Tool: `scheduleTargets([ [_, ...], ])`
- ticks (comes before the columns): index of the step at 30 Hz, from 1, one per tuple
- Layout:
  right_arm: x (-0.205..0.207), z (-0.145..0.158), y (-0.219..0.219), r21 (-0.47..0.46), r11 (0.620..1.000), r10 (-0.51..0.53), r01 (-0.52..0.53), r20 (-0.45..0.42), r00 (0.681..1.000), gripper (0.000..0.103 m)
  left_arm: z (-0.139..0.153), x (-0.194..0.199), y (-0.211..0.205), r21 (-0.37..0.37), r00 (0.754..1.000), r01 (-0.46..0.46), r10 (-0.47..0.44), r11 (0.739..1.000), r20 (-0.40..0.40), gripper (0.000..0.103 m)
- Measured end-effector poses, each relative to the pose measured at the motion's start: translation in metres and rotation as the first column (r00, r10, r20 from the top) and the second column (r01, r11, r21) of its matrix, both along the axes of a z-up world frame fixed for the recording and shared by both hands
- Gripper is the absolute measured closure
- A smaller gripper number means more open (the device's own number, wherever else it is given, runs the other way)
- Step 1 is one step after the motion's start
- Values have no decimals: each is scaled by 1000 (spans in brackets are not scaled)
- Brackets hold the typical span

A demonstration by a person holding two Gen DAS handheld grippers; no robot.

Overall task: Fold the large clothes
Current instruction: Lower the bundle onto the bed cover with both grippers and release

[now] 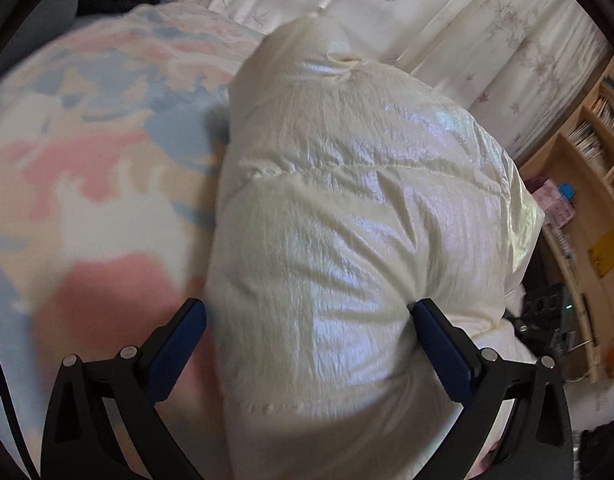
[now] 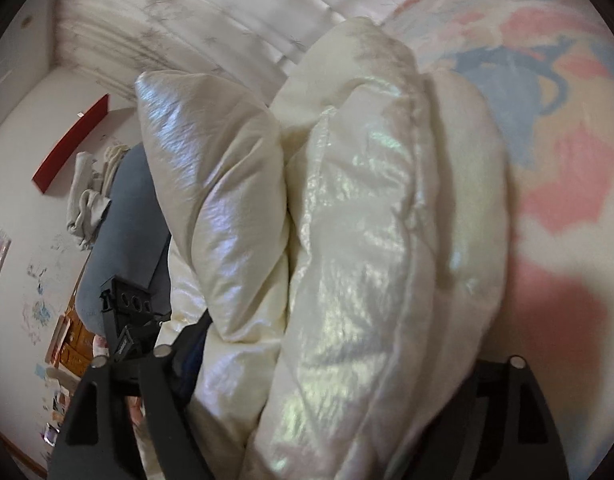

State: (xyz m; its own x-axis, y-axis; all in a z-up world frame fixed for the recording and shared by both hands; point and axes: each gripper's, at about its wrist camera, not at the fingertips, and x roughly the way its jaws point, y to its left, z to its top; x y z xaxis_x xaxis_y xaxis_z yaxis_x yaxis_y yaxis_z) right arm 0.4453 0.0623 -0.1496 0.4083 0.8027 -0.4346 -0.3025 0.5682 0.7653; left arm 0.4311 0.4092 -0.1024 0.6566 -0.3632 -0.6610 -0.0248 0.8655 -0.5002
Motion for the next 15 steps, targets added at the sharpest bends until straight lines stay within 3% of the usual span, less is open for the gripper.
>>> scheduleTargets([
  [6,-22,27,-20,-132,991,-27,27,-2,1000,21,47,-40,-32,197,1000,-13,13,980,2,1],
  [10,-53,55,-30,-207,978,-26,30,21,999,21,69,-71,-59,229,1000,-11,10,973,6,1],
  [15,-93,85,-42,-218,976,-18,23,27,999,20,105,-116,-101,258,999,-12,2,966,39,1],
])
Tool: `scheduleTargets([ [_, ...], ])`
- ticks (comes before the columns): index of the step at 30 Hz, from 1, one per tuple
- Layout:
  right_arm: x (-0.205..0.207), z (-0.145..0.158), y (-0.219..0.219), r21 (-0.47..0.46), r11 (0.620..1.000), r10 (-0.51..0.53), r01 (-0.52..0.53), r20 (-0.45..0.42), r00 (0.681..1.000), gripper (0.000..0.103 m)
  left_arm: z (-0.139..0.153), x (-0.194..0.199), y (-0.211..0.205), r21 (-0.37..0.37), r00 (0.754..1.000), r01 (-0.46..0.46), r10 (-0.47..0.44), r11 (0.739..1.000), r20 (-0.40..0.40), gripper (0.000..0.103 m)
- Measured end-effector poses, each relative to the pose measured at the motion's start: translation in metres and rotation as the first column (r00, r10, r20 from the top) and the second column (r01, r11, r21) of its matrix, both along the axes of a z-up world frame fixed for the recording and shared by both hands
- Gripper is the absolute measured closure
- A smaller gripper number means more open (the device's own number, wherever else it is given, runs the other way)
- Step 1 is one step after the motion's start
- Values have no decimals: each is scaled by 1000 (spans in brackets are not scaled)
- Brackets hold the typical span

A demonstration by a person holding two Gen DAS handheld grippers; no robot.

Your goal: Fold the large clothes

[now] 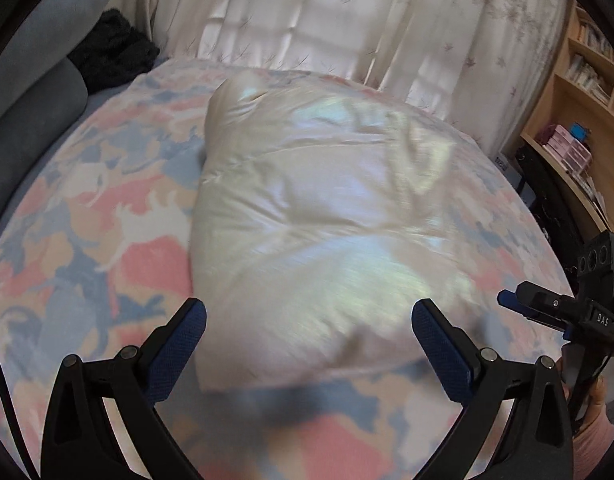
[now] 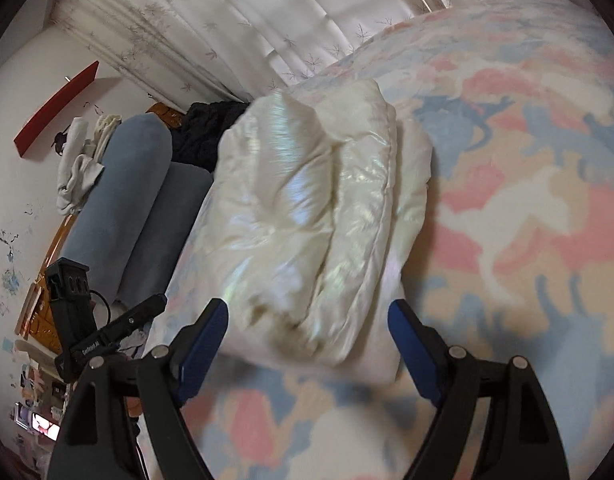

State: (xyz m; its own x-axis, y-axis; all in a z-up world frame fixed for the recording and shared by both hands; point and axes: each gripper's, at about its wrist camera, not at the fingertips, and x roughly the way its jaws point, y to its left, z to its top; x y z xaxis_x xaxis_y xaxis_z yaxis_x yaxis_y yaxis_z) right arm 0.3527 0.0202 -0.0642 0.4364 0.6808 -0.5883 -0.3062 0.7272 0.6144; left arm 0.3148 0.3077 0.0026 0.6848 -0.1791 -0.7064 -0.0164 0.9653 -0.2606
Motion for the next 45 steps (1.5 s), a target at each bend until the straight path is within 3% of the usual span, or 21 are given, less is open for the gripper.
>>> scheduleTargets([
  [9,-77,44,-10,-66,997,31,-30,20,999,20,50,-75,-55,59,999,-8,6,998,36,1],
  [16,-124,63,-31,-98,995,8,-5,23,1000,20,70,-124,-86,71,998,-45,42,996,52,1],
  [21,-154,74,-51,-121,993,-11,16,45,999,20,72,-156,-114,87,997,-50,45,995,65,1],
  [29,-204,87,-82,-185,982,-18,36,97,995,20,69,-204,-179,169,998,18,-29,985,62,1],
  [45,-279,94,-131,-282,953,-67,115,176,982,20,75,-269,-259,252,995,-29,5,967,97,1],
])
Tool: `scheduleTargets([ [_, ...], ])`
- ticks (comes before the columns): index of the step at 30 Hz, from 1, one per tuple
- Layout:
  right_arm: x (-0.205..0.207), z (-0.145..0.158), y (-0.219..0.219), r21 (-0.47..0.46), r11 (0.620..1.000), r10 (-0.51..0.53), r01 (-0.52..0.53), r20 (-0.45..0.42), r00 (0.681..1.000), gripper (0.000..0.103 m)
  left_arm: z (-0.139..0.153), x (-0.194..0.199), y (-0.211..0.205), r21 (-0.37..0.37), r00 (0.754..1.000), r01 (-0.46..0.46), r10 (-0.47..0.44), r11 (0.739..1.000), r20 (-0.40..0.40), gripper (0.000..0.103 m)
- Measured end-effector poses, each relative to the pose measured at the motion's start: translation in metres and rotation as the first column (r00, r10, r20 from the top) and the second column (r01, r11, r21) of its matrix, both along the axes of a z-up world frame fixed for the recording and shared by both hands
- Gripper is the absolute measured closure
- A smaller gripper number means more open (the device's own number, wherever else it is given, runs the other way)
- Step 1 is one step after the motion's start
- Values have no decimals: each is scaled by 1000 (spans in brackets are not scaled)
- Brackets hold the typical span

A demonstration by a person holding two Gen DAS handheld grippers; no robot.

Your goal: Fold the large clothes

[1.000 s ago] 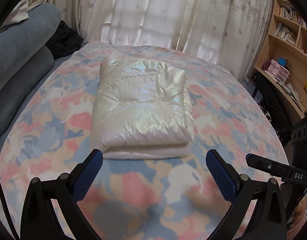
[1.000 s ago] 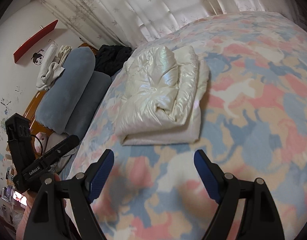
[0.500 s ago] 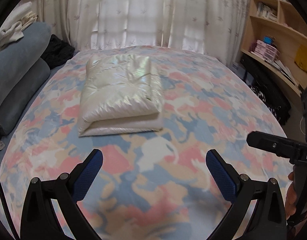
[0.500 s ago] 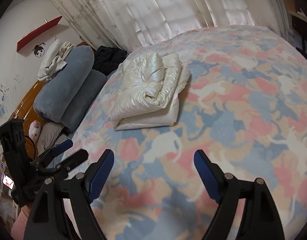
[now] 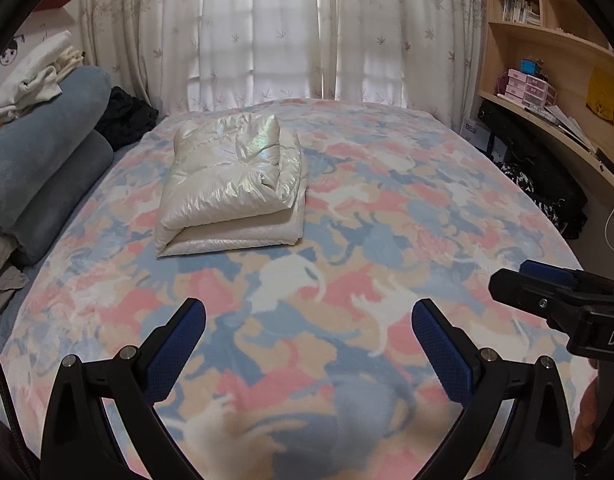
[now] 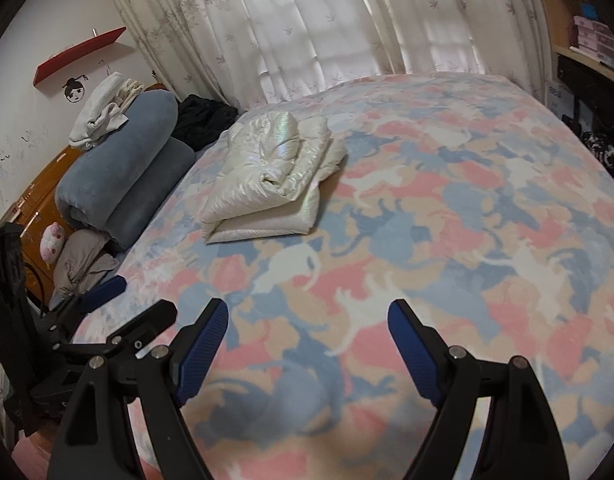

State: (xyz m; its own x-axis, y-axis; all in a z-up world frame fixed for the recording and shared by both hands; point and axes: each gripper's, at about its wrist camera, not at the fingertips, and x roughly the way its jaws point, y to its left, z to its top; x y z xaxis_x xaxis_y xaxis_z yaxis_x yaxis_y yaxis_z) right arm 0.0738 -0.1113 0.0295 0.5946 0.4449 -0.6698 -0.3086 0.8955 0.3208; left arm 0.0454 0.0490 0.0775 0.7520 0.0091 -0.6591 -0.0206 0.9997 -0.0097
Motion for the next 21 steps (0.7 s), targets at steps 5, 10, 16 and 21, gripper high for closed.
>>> scheduleTargets([
  [5,-11,-2,-14,-39,998,-38,39,11,999,20,-4,-6,-11,18,999,-35,36,999,-12,1],
  [10,-22,-5,-23,-88,993,-75,77,30,997,14,-13,-11,-17,-2,996,-73,73,997,-44,1],
  [16,-42,-7,-29,-134,985,-99,108,73,992,13,-26,-27,-24,-46,994,-95,92,994,-59,1],
  [21,-63,-11,-32,-143,980,-122,136,100,987,13,-35,-39,-28,-81,991,-116,110,990,-77,1],
])
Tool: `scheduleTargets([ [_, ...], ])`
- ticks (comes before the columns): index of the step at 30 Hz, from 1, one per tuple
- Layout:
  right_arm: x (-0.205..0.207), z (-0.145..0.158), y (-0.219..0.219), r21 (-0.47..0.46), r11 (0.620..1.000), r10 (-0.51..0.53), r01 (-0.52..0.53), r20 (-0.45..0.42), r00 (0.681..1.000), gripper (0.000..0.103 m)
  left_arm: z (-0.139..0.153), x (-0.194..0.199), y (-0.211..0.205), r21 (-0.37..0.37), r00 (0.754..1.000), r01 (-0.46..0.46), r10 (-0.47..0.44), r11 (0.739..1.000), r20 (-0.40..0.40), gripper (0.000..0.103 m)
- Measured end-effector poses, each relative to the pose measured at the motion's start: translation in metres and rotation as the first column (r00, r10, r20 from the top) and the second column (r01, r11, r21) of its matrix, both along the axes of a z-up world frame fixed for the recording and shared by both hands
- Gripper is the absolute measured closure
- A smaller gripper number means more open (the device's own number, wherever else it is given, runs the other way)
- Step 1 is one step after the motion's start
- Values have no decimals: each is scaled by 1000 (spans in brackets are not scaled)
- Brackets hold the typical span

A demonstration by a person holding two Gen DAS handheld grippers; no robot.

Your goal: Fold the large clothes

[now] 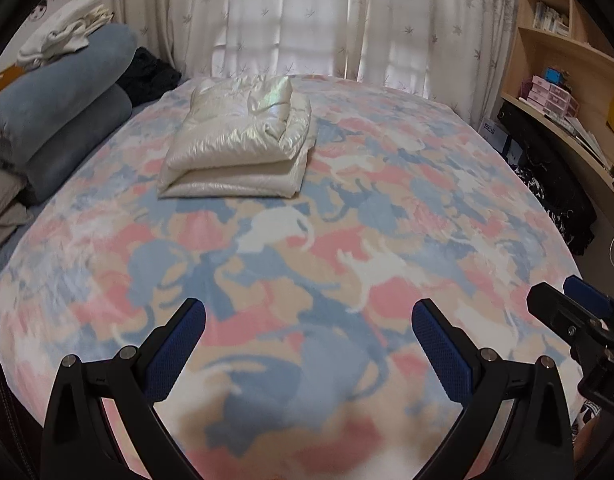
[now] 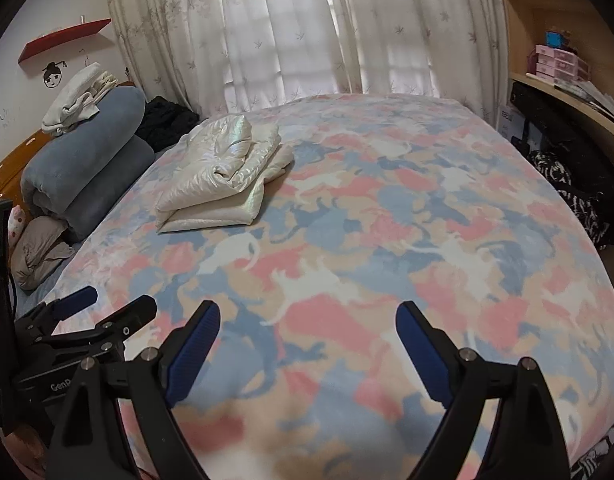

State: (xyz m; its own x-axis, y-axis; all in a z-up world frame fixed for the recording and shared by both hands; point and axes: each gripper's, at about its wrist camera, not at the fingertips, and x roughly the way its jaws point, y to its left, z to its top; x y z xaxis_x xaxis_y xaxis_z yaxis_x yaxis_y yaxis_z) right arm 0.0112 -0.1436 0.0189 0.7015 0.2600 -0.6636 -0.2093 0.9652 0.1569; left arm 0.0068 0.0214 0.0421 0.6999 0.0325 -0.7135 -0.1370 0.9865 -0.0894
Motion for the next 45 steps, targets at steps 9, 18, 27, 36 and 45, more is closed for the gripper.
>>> scheduleTargets([
  [9,-16,-9,-5,19,1000,-12,13,-22,1000,13,6,-22,-12,62,1000,-13,12,998,11,1],
  [18,-22,-3,-5,24,1000,-10,10,3,1000,12,20,-34,-16,73,999,-21,18,997,39,1],
  [27,-25,3,0,23,1000,-7,7,14,1000,12,28,-36,-21,95,998,-21,16,995,54,1],
  [36,-26,4,1,22,1000,-7,7,16,1000,12,28,-37,-22,95,998,-22,17,995,55,1],
  [45,-26,4,1,17,1000,-8,7,18,1000,12,29,-36,-22,87,999,-22,18,996,44,1],
])
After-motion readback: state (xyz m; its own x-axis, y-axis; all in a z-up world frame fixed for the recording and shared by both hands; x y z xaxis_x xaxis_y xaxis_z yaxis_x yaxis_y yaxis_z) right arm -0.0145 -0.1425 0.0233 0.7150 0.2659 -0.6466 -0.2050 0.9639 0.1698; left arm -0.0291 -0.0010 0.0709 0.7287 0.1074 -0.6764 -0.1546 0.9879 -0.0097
